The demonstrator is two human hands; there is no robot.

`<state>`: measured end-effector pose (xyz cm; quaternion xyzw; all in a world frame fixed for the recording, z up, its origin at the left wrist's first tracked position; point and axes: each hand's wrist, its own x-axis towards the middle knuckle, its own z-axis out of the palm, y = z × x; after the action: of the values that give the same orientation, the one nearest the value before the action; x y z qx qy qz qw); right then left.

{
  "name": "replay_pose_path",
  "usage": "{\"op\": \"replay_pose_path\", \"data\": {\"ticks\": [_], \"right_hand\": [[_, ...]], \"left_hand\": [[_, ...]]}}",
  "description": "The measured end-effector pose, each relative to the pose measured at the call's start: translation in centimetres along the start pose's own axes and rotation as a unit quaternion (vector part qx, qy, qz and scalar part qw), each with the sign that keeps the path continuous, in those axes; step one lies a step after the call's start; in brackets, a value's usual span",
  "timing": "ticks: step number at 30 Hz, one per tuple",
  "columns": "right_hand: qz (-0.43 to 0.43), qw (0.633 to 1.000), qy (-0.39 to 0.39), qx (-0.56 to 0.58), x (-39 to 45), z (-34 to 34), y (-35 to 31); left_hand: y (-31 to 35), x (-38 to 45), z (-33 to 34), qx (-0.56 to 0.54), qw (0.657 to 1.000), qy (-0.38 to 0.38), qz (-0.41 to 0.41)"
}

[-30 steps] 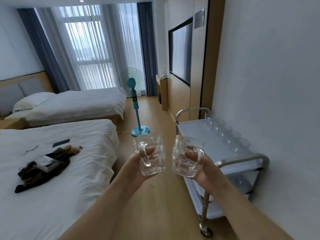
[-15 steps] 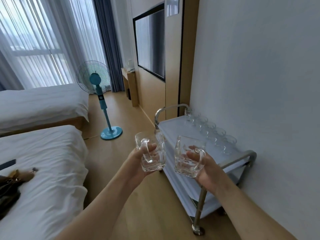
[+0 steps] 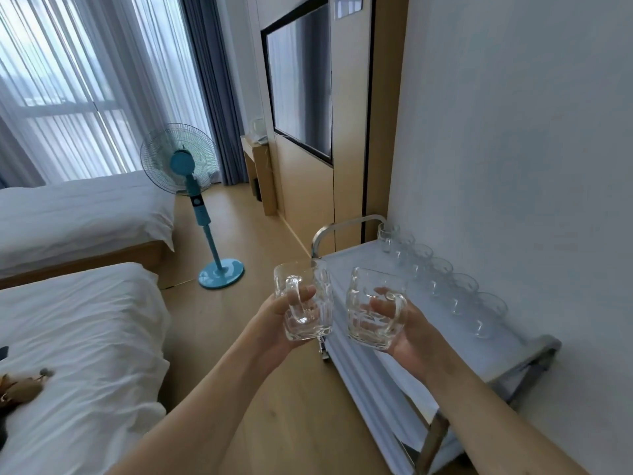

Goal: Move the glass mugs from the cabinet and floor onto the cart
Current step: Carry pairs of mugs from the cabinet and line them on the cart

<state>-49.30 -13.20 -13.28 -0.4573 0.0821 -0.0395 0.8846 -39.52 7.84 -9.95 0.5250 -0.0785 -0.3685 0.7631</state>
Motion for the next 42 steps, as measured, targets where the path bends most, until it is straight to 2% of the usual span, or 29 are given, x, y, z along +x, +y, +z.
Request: {"op": "replay_pose_path", "data": {"ticks": [6, 16, 27, 31, 42], "right_hand": [[-0.021, 1.0, 0.018, -0.006, 6.8, -1.7, -3.4], [-0.021, 0.999, 0.039, -0.007, 16.0, -5.4, -5.3], [-0.026, 0.991, 0.132, -0.01, 25.6, -6.4, -4.2], [-0.04, 0.979, 0.202, -0.01, 29.3, -5.7, -3.7], [-0.059, 0.95, 0.306, 0.002, 35.2, -4.2, -0.4]], "left_hand": [[4.1, 7.4, 0.8, 0.028, 0.999, -0.011, 0.014], [5.8, 17.8, 0.4, 0.023, 1.0, -0.013, -0.012], [8.8, 30.5, -5.1, 0.048, 0.994, -0.074, -0.064], [10.7, 35.6, -7.6, 0.026, 0.988, -0.109, -0.111], [12.2, 45.7, -11.9, 0.08, 0.964, -0.172, -0.184]]}}
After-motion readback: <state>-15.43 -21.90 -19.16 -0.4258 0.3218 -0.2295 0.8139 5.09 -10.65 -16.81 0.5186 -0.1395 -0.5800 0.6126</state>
